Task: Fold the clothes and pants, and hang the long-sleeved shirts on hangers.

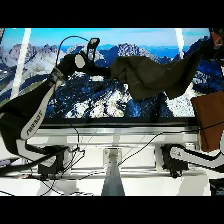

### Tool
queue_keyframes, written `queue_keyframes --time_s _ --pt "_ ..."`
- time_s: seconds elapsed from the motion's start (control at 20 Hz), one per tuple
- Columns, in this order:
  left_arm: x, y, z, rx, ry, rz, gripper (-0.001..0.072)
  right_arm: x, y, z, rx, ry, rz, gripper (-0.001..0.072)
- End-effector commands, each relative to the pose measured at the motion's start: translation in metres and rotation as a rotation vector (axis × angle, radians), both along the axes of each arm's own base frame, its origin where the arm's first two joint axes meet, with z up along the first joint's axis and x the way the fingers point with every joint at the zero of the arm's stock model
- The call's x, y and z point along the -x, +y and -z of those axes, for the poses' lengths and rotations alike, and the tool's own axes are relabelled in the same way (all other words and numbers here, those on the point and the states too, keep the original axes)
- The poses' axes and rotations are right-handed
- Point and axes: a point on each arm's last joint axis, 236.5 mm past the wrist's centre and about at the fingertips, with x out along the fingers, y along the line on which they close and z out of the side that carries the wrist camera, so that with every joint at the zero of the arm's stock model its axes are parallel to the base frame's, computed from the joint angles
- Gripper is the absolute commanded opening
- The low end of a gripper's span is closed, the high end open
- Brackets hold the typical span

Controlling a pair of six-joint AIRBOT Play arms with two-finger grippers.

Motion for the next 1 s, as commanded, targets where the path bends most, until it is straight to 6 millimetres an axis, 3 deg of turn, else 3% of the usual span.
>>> queue_keyframes --time_s 0.0,0.15,0.25,0.4,0.5,0.65,0.75,0.8,0.95 --pt "0.019 -0.044 0.023 0.236 0.246 -0.092 0.0696 0.001 0.001 0.001 -0.018 0.004 0.004 0.0026" --pt "0.004 -0.079 0.032 0.413 0.278 -0.189 0.0697 0.001 0.001 0.001 -0.018 0.003 0.004 0.0026" --pt "-0.013 -0.085 0.042 0.442 0.241 -0.264 0.0696 0.001 0.001 0.001 -0.018 0.003 0.004 0.0026" --pt "-0.017 -0.087 0.057 0.42 0.221 -0.291 0.0661 0.001 0.002 0.001 -0.021 0.001 0.004 0.0025" --pt "-0.022 -0.085 0.063 0.411 0.202 -0.315 0.0539 0.0 0.003 0.001 -0.026 0.0 0.004 0.0026" --pt "-0.037 -0.081 0.064 0.403 0.141 -0.367 0.0448 0.0 0.006 0.0 -0.043 -0.005 0.002 0.0026" --pt "-0.045 -0.077 0.063 0.4 0.107 -0.394 0.0094 -0.001 0.006 0.0 -0.046 -0.006 0.002 0.0026" --pt "-0.048 -0.076 0.062 0.4 0.097 -0.402 0.0015 0.0 0.006 0.0 -0.046 -0.006 0.002 0.0026" --pt "-0.059 -0.065 0.04 0.417 0.06 -0.407 0.0015 0.001 0.007 -0.007 -0.025 -0.017 -0.019 0.0026"
